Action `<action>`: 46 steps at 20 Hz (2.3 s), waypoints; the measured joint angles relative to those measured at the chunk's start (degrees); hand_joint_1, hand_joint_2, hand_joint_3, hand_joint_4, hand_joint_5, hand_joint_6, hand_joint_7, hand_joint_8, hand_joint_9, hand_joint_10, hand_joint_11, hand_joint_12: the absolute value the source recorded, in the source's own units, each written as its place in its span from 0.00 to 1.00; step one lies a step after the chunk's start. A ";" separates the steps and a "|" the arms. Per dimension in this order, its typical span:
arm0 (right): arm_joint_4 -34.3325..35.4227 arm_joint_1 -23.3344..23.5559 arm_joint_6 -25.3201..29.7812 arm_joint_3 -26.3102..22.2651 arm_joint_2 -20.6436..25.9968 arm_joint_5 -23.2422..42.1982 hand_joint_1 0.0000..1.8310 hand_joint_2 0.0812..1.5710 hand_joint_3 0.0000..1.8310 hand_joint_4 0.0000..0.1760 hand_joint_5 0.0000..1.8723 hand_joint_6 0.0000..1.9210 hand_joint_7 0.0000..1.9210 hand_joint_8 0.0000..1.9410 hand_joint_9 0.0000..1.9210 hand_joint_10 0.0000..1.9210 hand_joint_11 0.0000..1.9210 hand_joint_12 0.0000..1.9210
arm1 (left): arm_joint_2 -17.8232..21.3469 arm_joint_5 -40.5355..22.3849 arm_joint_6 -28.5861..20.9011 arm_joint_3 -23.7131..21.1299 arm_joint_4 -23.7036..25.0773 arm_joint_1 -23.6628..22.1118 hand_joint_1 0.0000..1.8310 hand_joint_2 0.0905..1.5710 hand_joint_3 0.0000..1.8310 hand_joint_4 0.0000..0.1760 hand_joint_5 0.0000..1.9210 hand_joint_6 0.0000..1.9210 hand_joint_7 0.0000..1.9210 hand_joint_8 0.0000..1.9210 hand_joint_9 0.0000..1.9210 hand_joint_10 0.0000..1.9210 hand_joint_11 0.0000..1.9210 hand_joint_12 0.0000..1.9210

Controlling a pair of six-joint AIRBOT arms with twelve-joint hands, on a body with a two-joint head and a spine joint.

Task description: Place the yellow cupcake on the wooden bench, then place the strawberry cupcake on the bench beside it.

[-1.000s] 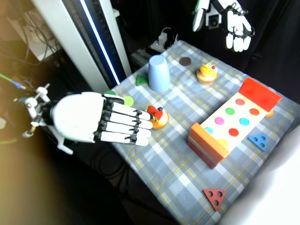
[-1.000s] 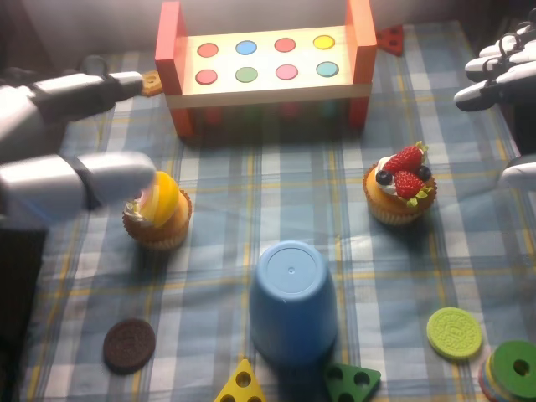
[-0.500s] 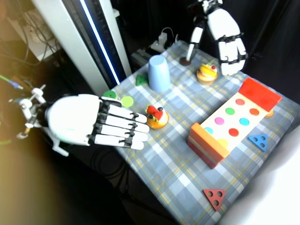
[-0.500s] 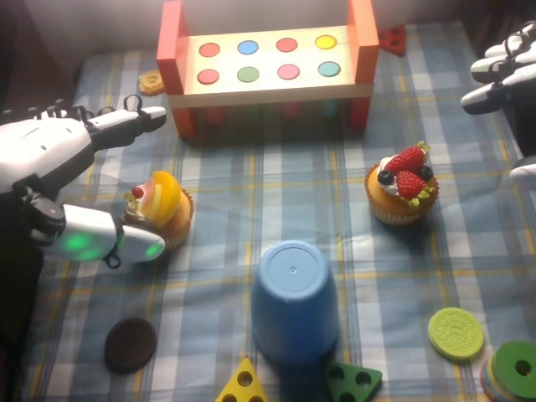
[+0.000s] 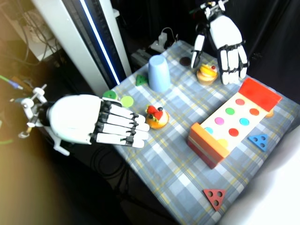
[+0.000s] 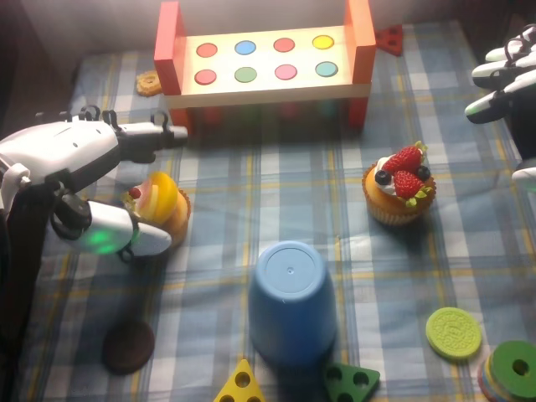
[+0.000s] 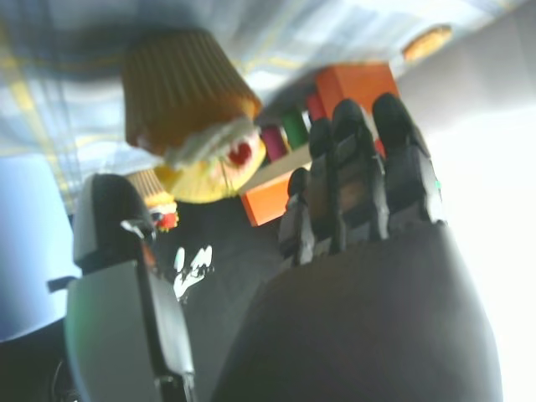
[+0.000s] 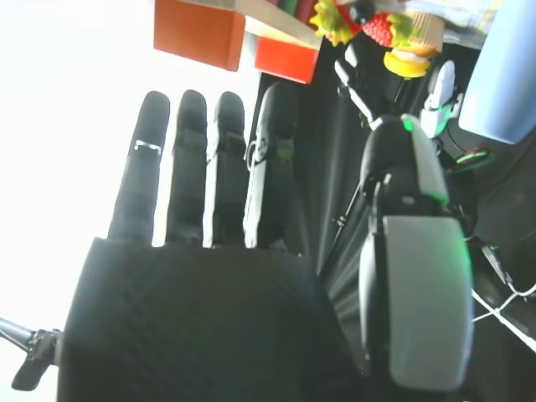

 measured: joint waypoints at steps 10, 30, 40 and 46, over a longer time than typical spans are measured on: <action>0.24 -0.46 0.00 0.00 0.02 0.00 0.35 0.73 0.00 0.27 0.38 0.00 0.28 0.00 0.23 0.01 0.08 0.37 | -0.35 -1.70 -1.90 0.07 -1.07 -0.37 0.68 0.66 0.00 0.00 0.54 0.36 0.58 0.47 0.54 0.02 0.04 0.45; 1.51 -1.62 -0.02 0.92 -1.57 2.10 0.37 0.72 0.00 0.37 0.37 0.00 0.29 0.00 0.24 0.00 0.11 0.31 | -13.00 16.48 -8.28 20.48 3.23 -32.54 0.69 0.65 0.00 0.00 0.56 0.36 0.63 0.39 0.60 0.01 0.06 0.42; 1.25 -1.62 0.02 1.20 -1.99 2.25 0.41 0.72 0.00 0.29 0.35 0.00 0.28 0.00 0.23 0.00 0.10 0.31 | -17.73 17.64 9.14 26.01 -10.95 -32.87 0.67 0.67 0.00 0.06 0.52 0.49 0.60 0.38 0.52 0.00 0.01 0.32; -0.02 -1.62 1.49 2.54 -3.34 2.03 0.41 0.73 0.00 0.44 0.34 0.00 0.27 0.00 0.23 0.00 0.08 0.35 | -24.52 18.95 34.12 33.31 -32.59 -32.83 0.63 0.76 0.00 0.11 0.38 0.70 0.45 0.63 0.46 0.01 0.07 0.26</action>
